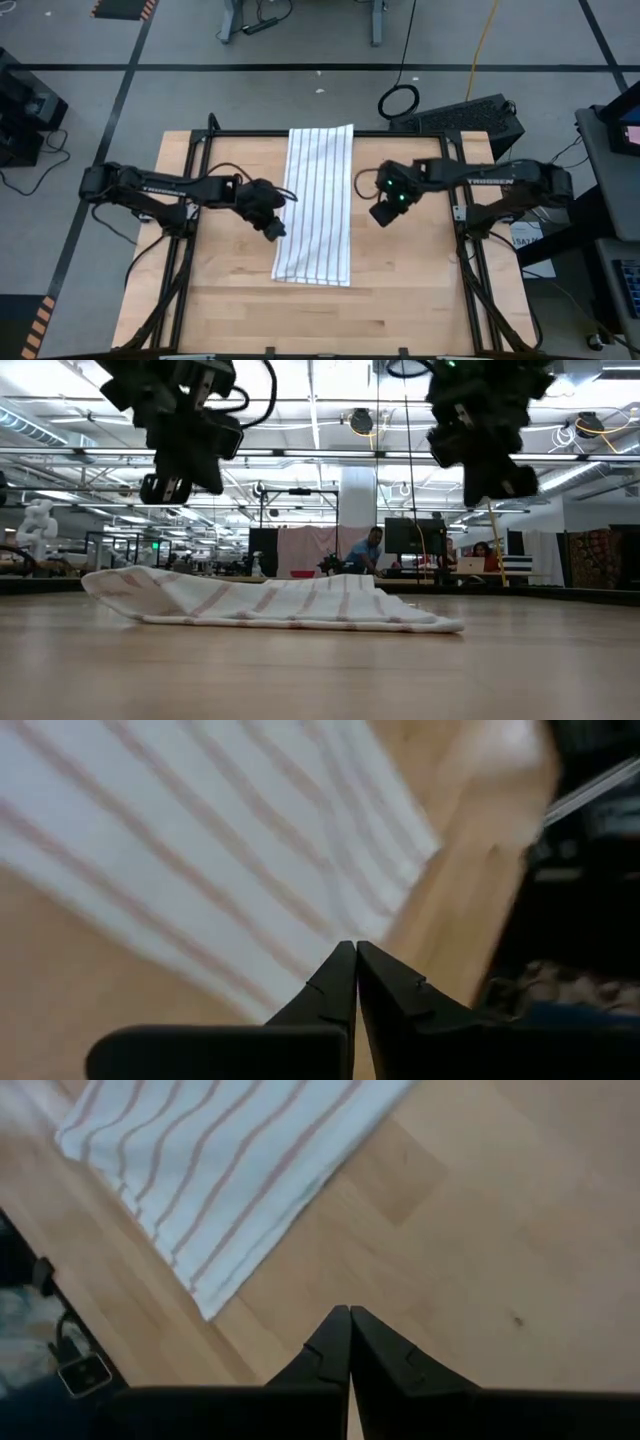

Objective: Roll towel into tight, uniform cylinder
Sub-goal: Fold the white brown kitchen towel

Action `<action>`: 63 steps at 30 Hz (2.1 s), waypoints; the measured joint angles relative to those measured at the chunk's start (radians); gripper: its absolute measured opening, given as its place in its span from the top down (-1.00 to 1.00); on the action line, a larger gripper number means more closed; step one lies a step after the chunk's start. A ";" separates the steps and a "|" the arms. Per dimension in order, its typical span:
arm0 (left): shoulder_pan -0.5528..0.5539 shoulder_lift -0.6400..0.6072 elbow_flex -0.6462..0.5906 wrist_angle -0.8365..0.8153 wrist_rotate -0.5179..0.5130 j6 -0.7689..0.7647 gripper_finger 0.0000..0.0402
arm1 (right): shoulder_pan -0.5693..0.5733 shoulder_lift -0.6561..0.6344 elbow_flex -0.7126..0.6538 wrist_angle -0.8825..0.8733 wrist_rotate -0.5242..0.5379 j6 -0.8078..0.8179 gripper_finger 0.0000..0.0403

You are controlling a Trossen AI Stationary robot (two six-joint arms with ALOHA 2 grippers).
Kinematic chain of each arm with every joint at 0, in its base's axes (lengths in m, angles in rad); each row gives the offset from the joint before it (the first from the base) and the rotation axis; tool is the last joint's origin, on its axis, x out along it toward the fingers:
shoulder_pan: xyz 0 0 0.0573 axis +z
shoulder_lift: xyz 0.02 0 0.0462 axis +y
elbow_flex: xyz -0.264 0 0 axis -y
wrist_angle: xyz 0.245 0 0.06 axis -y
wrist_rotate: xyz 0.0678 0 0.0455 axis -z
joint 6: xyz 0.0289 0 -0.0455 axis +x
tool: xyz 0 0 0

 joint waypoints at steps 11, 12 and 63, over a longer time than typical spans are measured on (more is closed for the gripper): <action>-0.271 0.000 0.001 0.050 -0.222 -0.374 0.67 | 0.143 -0.028 -0.163 0.195 -0.025 0.281 1.00; -0.293 0.000 0.001 0.029 -0.241 -0.413 0.64 | 0.158 -0.021 -0.164 0.206 -0.020 0.295 1.00; -0.595 0.017 0.001 -0.076 -0.548 -0.361 0.60 | 0.574 0.281 -0.145 0.782 0.374 1.172 0.42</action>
